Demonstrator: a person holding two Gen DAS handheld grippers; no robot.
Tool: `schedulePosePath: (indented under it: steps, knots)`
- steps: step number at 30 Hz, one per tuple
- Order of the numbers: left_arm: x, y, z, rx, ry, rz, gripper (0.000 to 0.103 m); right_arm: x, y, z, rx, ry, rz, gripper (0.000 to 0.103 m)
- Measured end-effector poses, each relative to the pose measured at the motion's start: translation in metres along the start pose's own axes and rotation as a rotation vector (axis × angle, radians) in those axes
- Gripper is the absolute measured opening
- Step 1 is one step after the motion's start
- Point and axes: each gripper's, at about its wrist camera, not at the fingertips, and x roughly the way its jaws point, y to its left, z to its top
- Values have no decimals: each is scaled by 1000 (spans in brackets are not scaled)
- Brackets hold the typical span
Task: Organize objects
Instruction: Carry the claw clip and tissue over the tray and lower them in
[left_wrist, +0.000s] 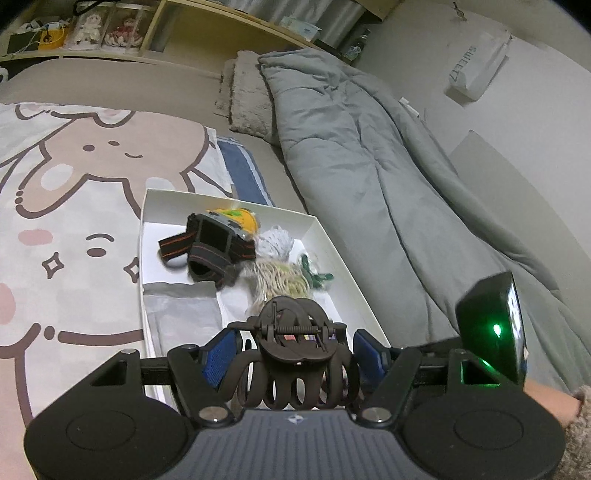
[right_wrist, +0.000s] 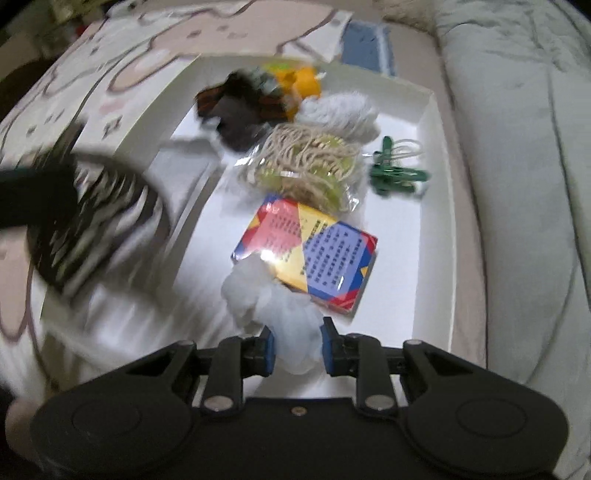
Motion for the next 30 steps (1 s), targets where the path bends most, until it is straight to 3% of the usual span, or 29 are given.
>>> schedulePosePath:
  steps: [8,16,18,19,20,22,30]
  knots:
    - [19,-5,-11,-29,68,-70,70,-24,-17,-8,-22,-9,4,24]
    - [45,-8,-30,-54,45,-103,70,-47,-47,-26,17,-14,-46,25]
    - [50,-7,-36,-66,19,-107,72,-46,-48,-28,18,-17,-41,27]
    - [53,-5,-39,-86,14,-102,72,-46,-48,-29,19,-21,-40,34]
    - [56,-2,-40,-105,25,-100,76,-46,-47,-30,22,-29,-42,49]
    - [59,4,-42,-132,59,-95,77,-46,-45,-29,25,-32,-63,61]
    - [52,5,-31,-77,68,-40,77,-54,-45,-30,48,-53,-39,61]
